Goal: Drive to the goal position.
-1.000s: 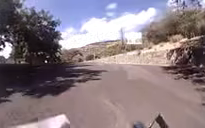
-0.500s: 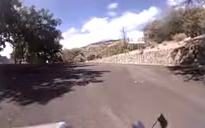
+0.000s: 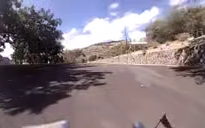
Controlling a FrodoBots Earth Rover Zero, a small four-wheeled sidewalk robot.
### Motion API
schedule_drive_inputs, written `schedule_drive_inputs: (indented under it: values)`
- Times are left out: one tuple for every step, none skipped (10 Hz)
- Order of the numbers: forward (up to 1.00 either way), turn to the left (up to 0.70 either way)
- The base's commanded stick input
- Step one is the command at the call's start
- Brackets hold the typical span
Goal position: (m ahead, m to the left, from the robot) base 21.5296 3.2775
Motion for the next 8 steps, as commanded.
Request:
schedule_drive_inputs:
  values:
    - [0.7, 0.0]
    - [0.7, 0.0]
    - [0.7, 0.0]
    - [0.7, 0.0]
    - [0.7, 0.0]
    - [0.7, 0.0]
    - [0.7, 0.0]
    - [0.7, 0.0]
